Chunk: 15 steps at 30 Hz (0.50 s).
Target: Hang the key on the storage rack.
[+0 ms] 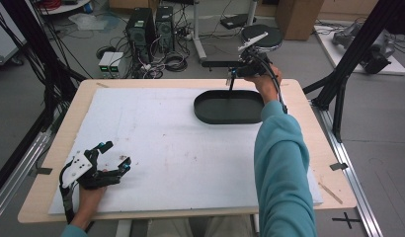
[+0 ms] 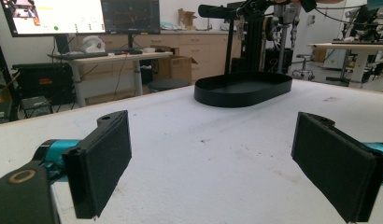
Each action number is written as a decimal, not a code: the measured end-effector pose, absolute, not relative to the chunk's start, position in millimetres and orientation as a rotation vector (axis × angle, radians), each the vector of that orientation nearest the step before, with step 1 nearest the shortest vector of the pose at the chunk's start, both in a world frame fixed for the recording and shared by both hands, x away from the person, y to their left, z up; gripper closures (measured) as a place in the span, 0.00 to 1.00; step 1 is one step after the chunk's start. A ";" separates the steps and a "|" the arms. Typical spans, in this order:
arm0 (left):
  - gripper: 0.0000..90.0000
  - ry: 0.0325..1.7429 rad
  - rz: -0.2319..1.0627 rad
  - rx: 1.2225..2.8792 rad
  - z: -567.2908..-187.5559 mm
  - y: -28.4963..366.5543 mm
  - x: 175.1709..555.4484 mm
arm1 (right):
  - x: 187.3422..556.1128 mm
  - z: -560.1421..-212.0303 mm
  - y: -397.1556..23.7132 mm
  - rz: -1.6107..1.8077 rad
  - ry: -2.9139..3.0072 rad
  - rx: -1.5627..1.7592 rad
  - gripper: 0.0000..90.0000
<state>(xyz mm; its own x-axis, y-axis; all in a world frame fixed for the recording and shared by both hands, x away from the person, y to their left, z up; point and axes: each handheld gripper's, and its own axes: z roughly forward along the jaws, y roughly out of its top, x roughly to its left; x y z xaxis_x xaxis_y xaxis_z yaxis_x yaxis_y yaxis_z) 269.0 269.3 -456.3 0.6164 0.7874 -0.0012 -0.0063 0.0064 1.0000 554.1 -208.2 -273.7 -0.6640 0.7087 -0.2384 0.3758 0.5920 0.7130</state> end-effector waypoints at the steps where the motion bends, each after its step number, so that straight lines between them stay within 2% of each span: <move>1: 0.14 0.704 0.710 1.444 -456.3 269.3 269.0 | 554.2 -273.5 -208.5 0.866 2.313 0.853 0.58; 4: 0.14 0.704 0.710 1.445 -456.3 269.3 268.9 | 553.3 -273.1 -208.5 0.849 2.309 0.842 0.54; 6: 0.14 0.703 0.710 1.445 -456.3 269.3 269.0 | 552.3 -273.1 -208.3 0.834 2.302 0.838 0.49; 7: 0.14 0.704 0.710 1.445 -456.3 269.3 268.9 | 551.8 -273.5 -208.0 0.811 2.302 0.823 0.43; 11: 0.14 0.703 0.712 1.446 -456.3 269.3 268.8 | 550.8 -274.0 -206.4 0.794 2.296 0.825 0.38; 15: 0.14 0.704 0.712 1.445 -456.2 269.1 268.7 | 550.1 -274.2 -204.4 0.775 2.280 0.803 0.27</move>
<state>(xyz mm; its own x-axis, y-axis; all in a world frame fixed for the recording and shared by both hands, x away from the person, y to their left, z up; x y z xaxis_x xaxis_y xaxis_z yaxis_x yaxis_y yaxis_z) 268.7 269.1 -456.2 0.6156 0.7880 0.0014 -0.0075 0.0040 1.0000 550.1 -204.4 -274.2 -0.6410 0.6913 -0.3335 0.3449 0.6476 0.6794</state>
